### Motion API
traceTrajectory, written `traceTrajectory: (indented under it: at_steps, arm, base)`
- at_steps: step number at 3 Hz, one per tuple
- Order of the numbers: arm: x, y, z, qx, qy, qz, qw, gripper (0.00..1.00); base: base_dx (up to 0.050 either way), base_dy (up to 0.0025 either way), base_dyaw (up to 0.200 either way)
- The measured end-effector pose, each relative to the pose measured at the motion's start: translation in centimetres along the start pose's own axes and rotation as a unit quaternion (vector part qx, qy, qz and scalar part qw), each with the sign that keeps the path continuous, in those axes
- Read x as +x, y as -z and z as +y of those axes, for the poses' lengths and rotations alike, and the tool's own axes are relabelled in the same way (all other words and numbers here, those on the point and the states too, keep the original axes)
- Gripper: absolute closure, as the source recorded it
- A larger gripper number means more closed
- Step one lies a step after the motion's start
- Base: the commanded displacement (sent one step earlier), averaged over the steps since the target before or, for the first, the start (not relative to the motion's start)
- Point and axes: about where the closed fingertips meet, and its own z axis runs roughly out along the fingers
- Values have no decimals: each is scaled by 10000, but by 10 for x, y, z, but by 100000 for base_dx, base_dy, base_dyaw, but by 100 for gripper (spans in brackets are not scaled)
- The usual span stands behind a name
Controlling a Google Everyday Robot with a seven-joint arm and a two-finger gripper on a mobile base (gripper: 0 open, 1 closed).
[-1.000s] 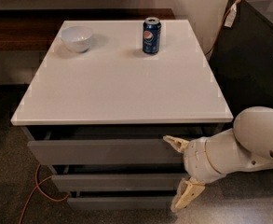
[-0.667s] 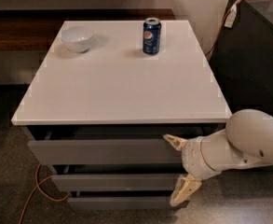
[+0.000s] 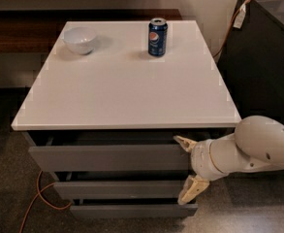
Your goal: Place pepsi can into top drawer
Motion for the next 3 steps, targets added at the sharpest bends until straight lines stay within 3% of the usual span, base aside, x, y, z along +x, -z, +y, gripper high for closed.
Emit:
traceTrajectory:
  at_steps: [1, 2, 3]
  arm:
    - [6, -7, -14, 57, -47, -41, 10000, 0]
    - [7, -14, -20, 46, -107, -79, 9999, 13]
    - [5, -17, -16, -34, -232, -116, 9997, 44]
  base:
    - [0, 0, 0]
    - [0, 0, 0]
    - [0, 0, 0]
